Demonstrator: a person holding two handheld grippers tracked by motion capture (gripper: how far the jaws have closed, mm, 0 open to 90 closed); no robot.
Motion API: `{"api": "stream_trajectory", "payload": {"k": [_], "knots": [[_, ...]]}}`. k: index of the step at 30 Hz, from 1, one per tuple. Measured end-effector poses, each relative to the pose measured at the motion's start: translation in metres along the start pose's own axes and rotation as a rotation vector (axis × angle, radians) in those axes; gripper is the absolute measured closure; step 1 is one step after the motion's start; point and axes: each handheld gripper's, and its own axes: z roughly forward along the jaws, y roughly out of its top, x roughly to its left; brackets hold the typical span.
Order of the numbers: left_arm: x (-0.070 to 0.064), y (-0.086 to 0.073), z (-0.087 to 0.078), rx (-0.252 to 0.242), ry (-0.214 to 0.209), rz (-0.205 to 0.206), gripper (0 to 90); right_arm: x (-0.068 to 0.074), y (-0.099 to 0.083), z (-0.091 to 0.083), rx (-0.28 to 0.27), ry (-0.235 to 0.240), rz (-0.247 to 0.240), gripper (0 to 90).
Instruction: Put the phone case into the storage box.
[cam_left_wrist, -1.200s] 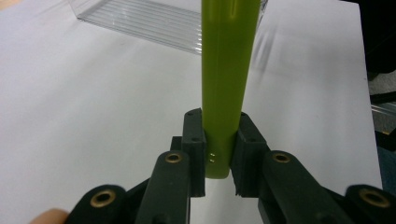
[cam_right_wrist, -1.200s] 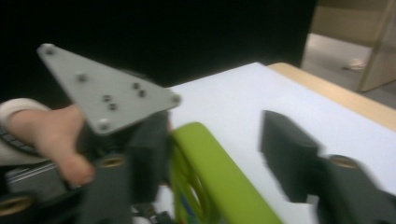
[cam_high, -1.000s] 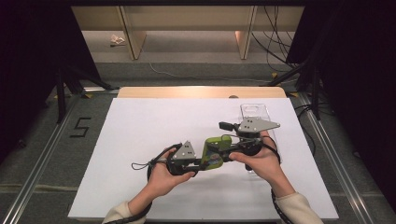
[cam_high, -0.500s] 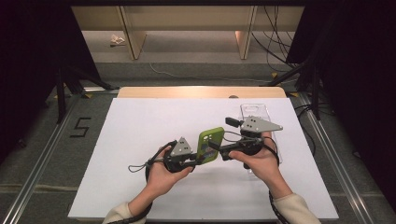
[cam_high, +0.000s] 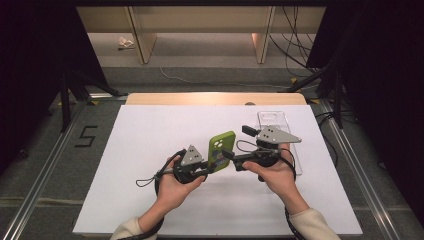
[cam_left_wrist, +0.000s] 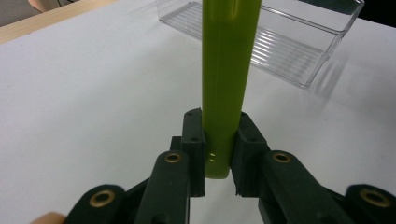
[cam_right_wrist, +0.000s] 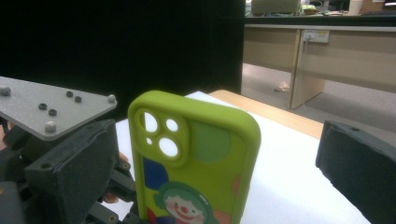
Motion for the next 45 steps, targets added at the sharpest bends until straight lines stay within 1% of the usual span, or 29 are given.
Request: {"api": "stream_trajectory", "payload": {"k": [10,18,22,26,40,45], "knots": [[0.0011,0.0001,-0.0013,-0.012,0.029,-0.014,77.4,0.0025,-0.0022,0.0015,-0.004,-0.014,-0.003,0.3],[0.0014,-0.0001,-0.0011,-0.017,0.041,-0.021,77.4,0.0042,-0.0024,0.0018,-0.010,-0.029,-0.004,0.3],[0.0006,-0.0002,-0.0013,-0.026,0.059,-0.019,77.4,0.0048,-0.0024,0.0018,-0.005,-0.027,-0.008,0.3],[-0.0006,0.0004,-0.0017,-0.031,0.068,-0.019,77.4,0.0065,-0.0031,0.0029,-0.003,-0.026,-0.016,0.3],[-0.0031,0.0006,-0.0011,-0.031,0.071,-0.020,77.4,0.0082,-0.0038,0.0044,-0.007,-0.035,-0.013,0.3],[-0.0044,0.0009,-0.0010,-0.032,0.072,-0.020,77.4,0.0085,-0.0040,0.0047,-0.013,-0.046,-0.009,0.3]]}}
